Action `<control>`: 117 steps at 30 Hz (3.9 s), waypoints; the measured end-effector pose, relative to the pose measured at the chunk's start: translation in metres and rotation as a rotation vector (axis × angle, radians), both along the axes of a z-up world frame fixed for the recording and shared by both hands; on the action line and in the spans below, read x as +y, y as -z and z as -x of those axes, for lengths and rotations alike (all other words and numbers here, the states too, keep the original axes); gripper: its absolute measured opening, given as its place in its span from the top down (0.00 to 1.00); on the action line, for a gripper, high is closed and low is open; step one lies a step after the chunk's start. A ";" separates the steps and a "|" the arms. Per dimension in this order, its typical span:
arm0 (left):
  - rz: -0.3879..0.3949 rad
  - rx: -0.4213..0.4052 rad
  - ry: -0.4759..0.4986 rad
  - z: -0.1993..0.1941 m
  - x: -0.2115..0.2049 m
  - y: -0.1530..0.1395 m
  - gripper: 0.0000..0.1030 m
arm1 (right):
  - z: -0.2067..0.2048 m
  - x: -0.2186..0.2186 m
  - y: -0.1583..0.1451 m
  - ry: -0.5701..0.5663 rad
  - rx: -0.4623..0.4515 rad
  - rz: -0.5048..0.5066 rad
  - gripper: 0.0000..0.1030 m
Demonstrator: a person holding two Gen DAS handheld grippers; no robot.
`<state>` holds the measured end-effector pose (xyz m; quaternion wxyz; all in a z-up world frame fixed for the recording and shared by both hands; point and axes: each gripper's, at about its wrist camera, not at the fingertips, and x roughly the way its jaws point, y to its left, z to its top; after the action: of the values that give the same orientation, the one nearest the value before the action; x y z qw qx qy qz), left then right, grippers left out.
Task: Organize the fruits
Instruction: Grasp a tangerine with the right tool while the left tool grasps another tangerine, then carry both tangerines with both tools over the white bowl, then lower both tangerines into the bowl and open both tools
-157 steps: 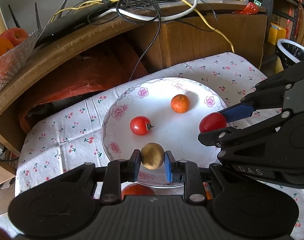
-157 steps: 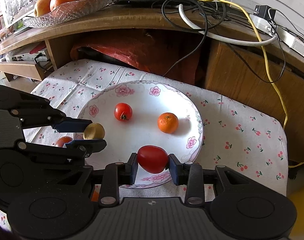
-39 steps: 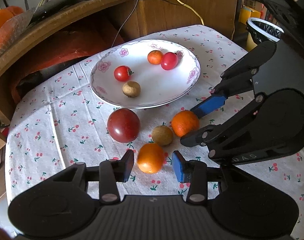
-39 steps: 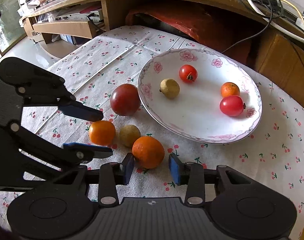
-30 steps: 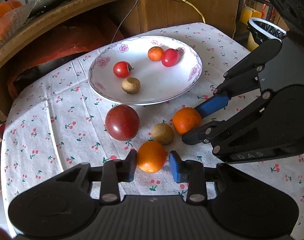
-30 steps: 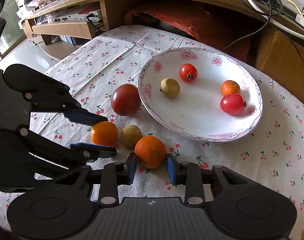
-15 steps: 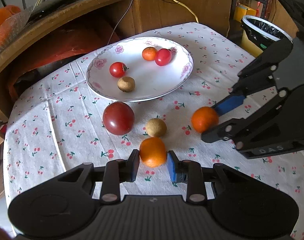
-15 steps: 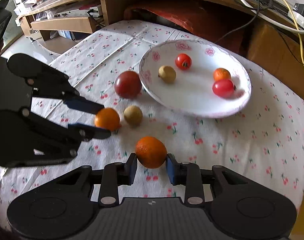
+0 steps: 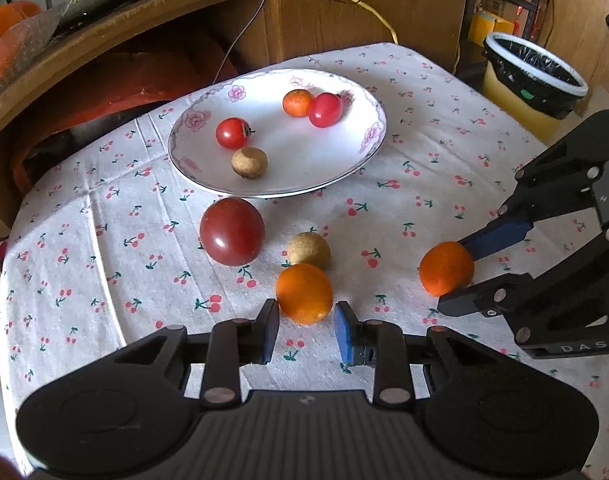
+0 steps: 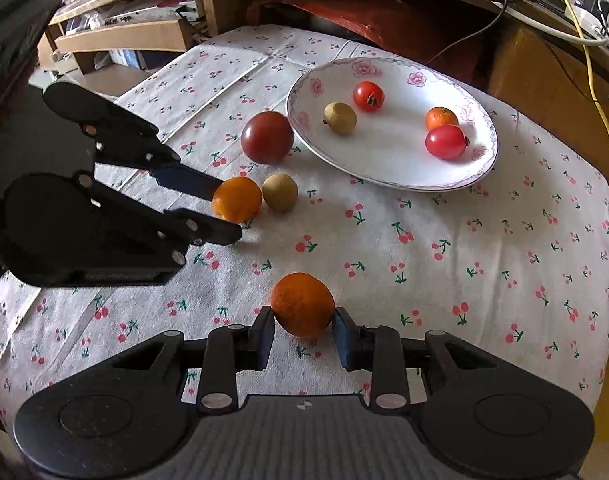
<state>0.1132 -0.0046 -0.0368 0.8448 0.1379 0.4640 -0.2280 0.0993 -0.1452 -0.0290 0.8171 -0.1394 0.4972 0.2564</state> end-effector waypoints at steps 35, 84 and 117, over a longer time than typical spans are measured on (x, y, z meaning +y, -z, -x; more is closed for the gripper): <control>-0.013 -0.013 -0.011 -0.006 -0.005 0.001 0.62 | -0.020 0.004 0.002 -0.013 -0.025 -0.034 0.71; -0.009 -0.093 -0.099 -0.069 -0.028 -0.026 0.66 | -0.072 -0.010 -0.022 0.098 -0.185 0.005 0.73; -0.012 -0.064 -0.155 -0.099 -0.026 -0.005 0.66 | -0.105 -0.011 0.001 0.111 -0.183 -0.003 0.72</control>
<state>0.2120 -0.0307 -0.0317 0.8735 0.1138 0.4473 -0.1547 0.2046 -0.1566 -0.0299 0.8722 -0.1331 0.4273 0.1975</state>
